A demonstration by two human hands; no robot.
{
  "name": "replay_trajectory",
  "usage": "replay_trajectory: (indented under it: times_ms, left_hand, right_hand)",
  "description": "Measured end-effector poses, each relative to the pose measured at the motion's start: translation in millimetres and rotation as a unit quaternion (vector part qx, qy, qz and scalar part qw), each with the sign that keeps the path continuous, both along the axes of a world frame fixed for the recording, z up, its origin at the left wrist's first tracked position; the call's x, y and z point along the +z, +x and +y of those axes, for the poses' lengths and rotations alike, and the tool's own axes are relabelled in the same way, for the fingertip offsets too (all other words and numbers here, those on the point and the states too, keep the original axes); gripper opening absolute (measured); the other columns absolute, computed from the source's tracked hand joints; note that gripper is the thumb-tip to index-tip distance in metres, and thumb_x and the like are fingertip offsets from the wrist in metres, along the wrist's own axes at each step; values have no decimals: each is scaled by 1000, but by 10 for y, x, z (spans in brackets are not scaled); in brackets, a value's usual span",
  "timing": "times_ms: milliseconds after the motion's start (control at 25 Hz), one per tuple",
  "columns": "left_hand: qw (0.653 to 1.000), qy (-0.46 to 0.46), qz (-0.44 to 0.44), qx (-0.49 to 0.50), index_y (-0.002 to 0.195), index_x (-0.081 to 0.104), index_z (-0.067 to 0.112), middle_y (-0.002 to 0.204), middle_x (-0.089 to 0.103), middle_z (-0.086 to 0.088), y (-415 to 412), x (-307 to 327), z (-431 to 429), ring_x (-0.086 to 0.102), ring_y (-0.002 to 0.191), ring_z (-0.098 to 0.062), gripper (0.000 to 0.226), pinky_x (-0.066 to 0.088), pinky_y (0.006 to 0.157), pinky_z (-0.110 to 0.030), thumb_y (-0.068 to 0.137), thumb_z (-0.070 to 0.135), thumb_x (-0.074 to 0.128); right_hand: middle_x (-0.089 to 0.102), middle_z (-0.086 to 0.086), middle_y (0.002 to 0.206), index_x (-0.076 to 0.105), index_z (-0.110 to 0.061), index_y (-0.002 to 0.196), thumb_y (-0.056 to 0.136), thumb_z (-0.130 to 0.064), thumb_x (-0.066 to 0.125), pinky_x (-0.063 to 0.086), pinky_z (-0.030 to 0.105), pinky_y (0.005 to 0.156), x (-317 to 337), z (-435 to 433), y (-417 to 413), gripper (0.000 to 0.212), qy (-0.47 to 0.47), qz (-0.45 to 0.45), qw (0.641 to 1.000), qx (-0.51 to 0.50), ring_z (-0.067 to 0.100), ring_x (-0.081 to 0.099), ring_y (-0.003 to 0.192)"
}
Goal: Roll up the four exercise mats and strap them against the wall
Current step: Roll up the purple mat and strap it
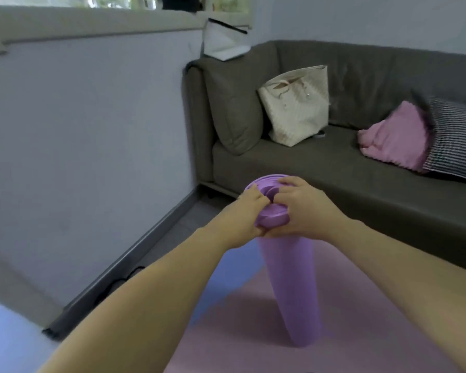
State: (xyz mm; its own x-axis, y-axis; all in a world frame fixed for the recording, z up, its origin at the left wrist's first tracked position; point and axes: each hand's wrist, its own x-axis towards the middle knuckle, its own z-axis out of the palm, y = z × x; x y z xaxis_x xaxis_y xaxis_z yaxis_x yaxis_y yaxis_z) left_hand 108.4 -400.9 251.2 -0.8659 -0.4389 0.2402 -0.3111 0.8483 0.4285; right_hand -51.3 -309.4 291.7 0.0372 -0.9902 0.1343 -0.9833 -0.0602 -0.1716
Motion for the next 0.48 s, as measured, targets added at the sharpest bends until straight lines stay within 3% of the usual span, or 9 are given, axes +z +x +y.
replay_trajectory:
  times_ms: [200,360,480]
  left_hand:
    - [994,47,-59,81,86,53,17,103,57,-7,544,-120,-455,52,97,-24,18,47,81,-45,77,24,67]
    - [980,83,-91,158,94,63,12,100,63,-5,680,-147,-673,57,93,-25,26,47,78,-39,77,29,70]
    - [974,102,-94,181,106,64,15,103,62,4,611,-43,-838,56,95,-17,32,44,79,-34,78,29,72]
  right_hand:
    - [66,-15,97,66,-21,86,64,-69,68,42,25,75,-134,-651,504,53,11,25,998,60,6,36,132]
    - [67,-9,93,66,-19,86,68,-70,64,37,23,69,-163,-1157,577,54,38,57,986,155,9,43,126]
    - [65,-6,89,66,-20,86,68,-76,59,41,25,67,-115,-1531,436,59,69,105,971,204,10,47,115]
